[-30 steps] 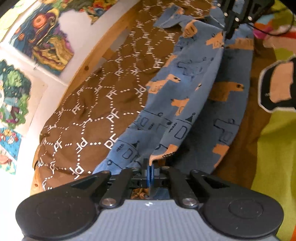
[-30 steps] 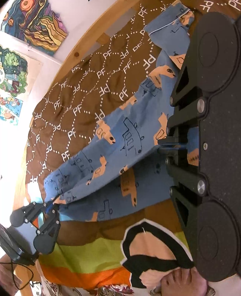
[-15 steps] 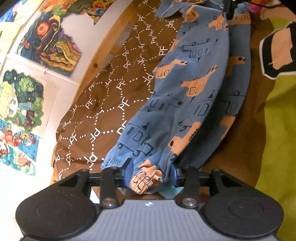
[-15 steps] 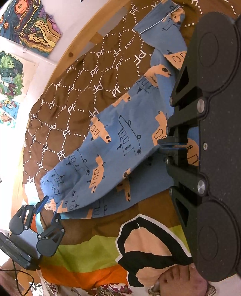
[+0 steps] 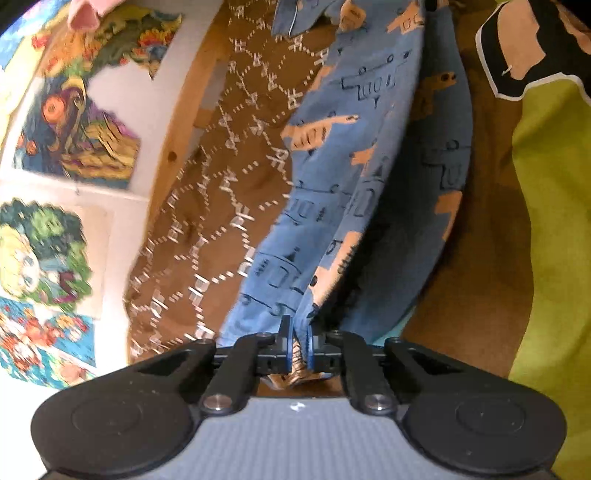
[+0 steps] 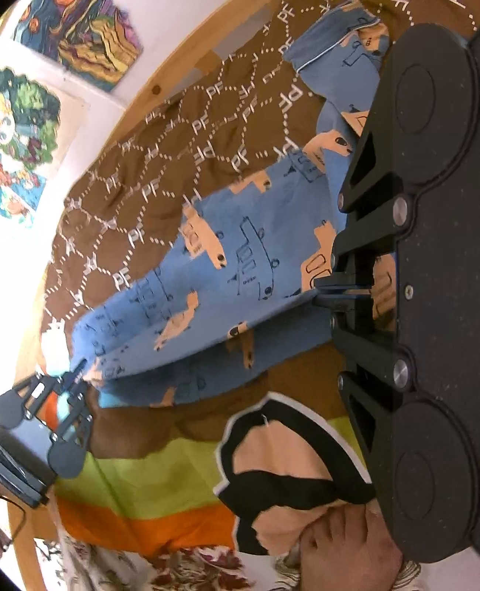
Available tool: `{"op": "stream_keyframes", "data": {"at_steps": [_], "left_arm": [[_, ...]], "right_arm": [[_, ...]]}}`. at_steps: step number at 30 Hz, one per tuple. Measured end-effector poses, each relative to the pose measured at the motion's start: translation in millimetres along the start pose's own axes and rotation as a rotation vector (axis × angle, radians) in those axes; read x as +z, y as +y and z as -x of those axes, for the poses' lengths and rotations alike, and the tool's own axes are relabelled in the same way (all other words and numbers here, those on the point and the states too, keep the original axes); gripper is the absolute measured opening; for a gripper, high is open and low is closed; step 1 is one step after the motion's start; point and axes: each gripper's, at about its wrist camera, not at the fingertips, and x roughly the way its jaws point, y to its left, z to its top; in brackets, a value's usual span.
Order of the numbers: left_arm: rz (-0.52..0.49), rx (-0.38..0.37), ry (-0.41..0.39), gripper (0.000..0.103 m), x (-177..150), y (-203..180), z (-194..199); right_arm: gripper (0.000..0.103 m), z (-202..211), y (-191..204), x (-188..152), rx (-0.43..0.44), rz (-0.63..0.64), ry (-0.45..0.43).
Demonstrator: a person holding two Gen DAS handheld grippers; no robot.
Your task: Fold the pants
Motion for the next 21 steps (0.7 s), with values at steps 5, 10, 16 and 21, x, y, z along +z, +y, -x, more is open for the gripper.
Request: {"op": "stream_keyframes", "data": {"at_steps": [5,10,16,21], "left_arm": [[0.016,-0.043,-0.009,0.024,-3.0,-3.4,-1.5],[0.126,-0.056,-0.022,0.068,-5.1,9.1,9.1],[0.399,-0.122,-0.05,0.086,9.2,28.4,29.8],[0.64,-0.228,-0.172,0.096,49.9,41.3,32.2]], "right_arm": [[0.001,-5.1,5.0,-3.7,-0.014,-0.027,0.007],[0.001,-4.0,9.9,-7.8,-0.041,-0.039,-0.002],[0.018,0.6,14.7,-9.4,-0.06,-0.082,0.005],[0.059,37.7,4.3,-17.3,-0.176,-0.23,0.01]]}}
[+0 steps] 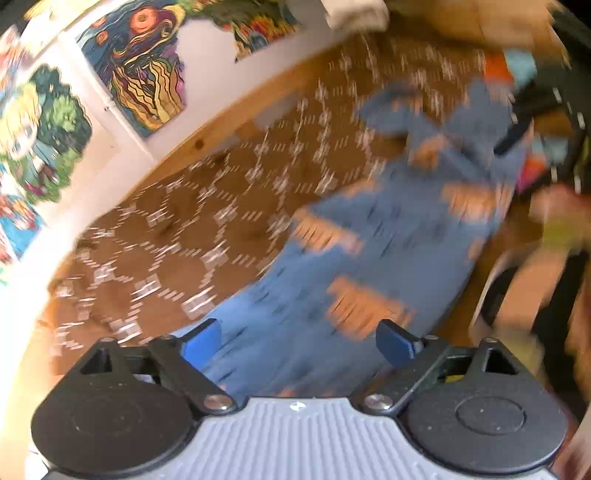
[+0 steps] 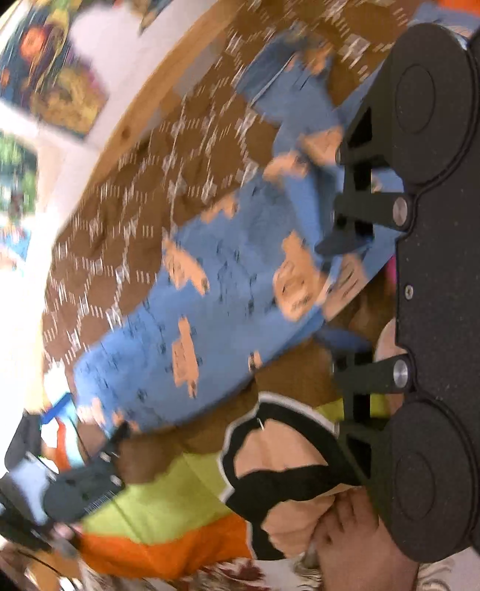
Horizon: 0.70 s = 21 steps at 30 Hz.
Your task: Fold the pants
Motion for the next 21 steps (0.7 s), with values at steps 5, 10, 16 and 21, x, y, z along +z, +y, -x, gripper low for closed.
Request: {"op": "stream_keyframes", "data": {"at_steps": [5,10,16,21], "left_arm": [[0.207,-0.179,-0.086,0.101,42.2,-24.1,-31.8],[0.265,-0.311,-0.17,0.101,77.0,-71.9,-55.2],[0.12,-0.297,-0.145,0.067,97.3,-127.9,-70.2],[0.083,-0.342,-0.118,0.043,102.7,-144.0,-83.6]], "right_arm": [[0.098,40.9,-42.2,-18.0,-0.196,-0.211,0.045],[0.102,83.5,-88.2,-40.3,-0.278,-0.52,0.047],[0.102,97.5,-123.7,-55.6,-0.287,-0.681,0.05],[0.102,67.3,-156.4,-33.4,-0.169,-0.684,0.067]]}}
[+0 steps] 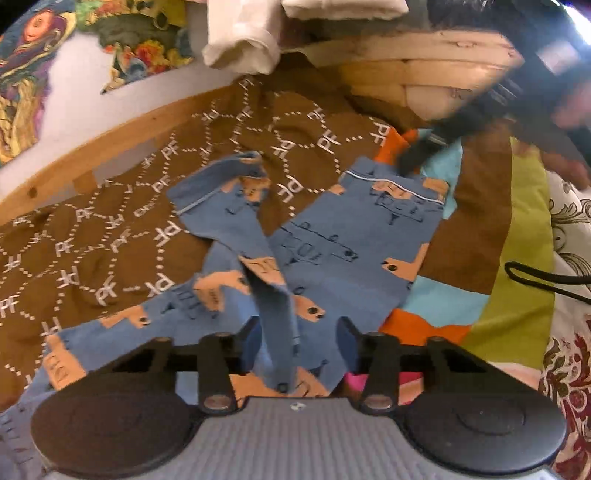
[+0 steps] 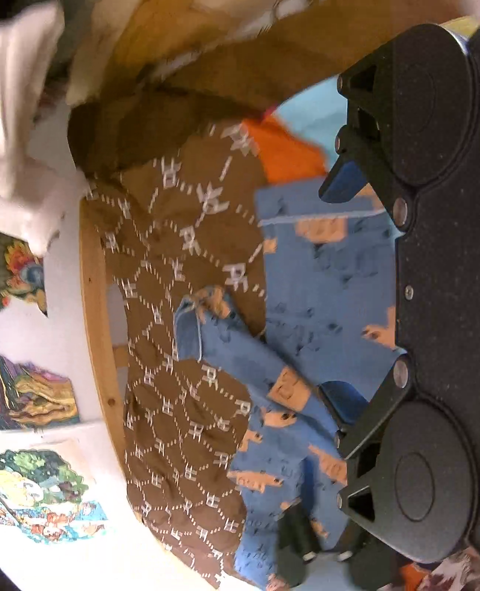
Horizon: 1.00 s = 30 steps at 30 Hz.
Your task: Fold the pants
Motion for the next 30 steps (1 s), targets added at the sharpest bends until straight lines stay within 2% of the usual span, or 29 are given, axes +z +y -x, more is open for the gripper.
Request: {"op": "stream_keyframes", "data": {"at_steps": [2,6,8,9,11,14,18,22,24,25,28,30], "left_arm": [[-0.01,-0.01,0.019,0.032,5.7,-3.1,-10.9],[0.018,-0.009,0.054,0.02,14.0,2.4,-25.1],[0.042,-0.008,0.076,0.008,14.3,8.1,-29.6],[0.056,-0.015,0.085,0.005,13.8,11.5,-31.3],[0.094,-0.027,0.1,0.002,10.7,18.4,-33.8],[0.144,-0.035,0.112,0.001,6.4,25.0,-36.4],[0.141,-0.04,0.109,0.001,4.1,25.8,-35.2],[0.149,-0.044,0.113,0.001,4.4,30.5,-34.4],[0.151,-0.047,0.111,0.001,4.0,32.2,-34.6],[0.151,-0.047,0.111,0.001,4.0,32.3,-34.8],[0.144,-0.045,0.106,0.001,5.0,32.0,-34.1],[0.142,-0.039,0.101,0.001,4.6,31.5,-32.5]], "right_arm": [[0.098,-17.8,3.8,21.2,0.037,0.017,0.022],[0.084,-57.1,23.0,62.5,0.097,0.07,0.056],[0.074,-81.2,37.9,79.8,0.116,0.108,0.069],[0.07,-91.9,45.0,86.1,0.117,0.132,0.073],[0.056,-117.4,64.4,98.0,0.101,0.192,0.088],[0.055,-149.2,90.8,111.1,0.054,0.236,0.091],[0.055,-185.8,117.0,123.5,-0.054,0.263,0.09],[0.053,-217.2,137.1,124.1,-0.21,0.293,0.121],[0.053,-225.8,140.0,124.3,-0.237,0.267,0.131],[0.048,-227.9,140.3,125.0,-0.252,0.252,0.124],[0.007,-225.7,139.6,123.9,-0.299,0.247,0.08],[0.005,-217.4,131.7,122.6,-0.277,0.206,0.064]]}}
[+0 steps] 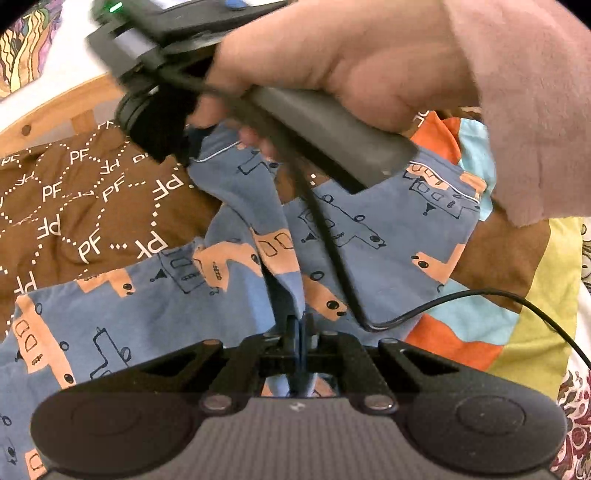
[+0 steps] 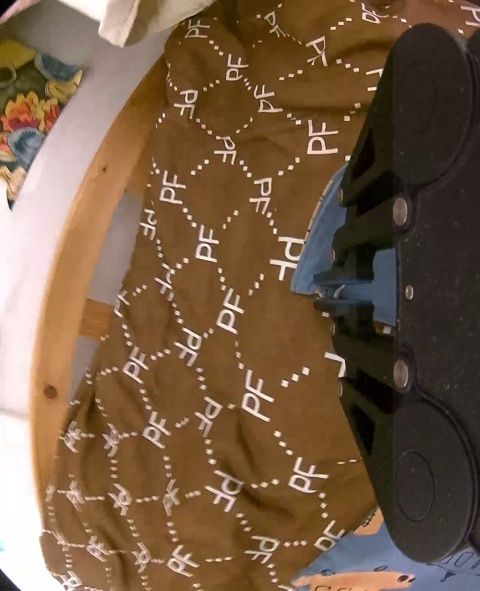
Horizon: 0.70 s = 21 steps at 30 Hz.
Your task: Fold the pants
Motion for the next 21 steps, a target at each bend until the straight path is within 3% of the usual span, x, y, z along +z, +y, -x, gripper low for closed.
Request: {"op": "stream_keyframes", "data": {"at_steps": [7,11,15,21], "left_arm": [[-0.043,0.012,-0.041,0.0,-3.6,-4.8,13.5],[-0.12,0.017,-0.063,0.0,-11.0,-13.9,24.7],[-0.223,0.021,-0.077,0.0,-18.4,-25.4,29.6],[-0.325,0.0,-0.046,0.0,-28.4,-42.4,23.1]], "right_arm": [[0.004,77.5,-69.4,-32.8,0.045,-0.228,-0.178],[0.004,139.8,-110.1,-67.6,0.007,-0.306,-0.269],[0.004,175.1,-139.0,-115.0,-0.041,-0.422,-0.25],[0.004,168.1,-151.9,-194.4,-0.109,-0.617,-0.106]]}}
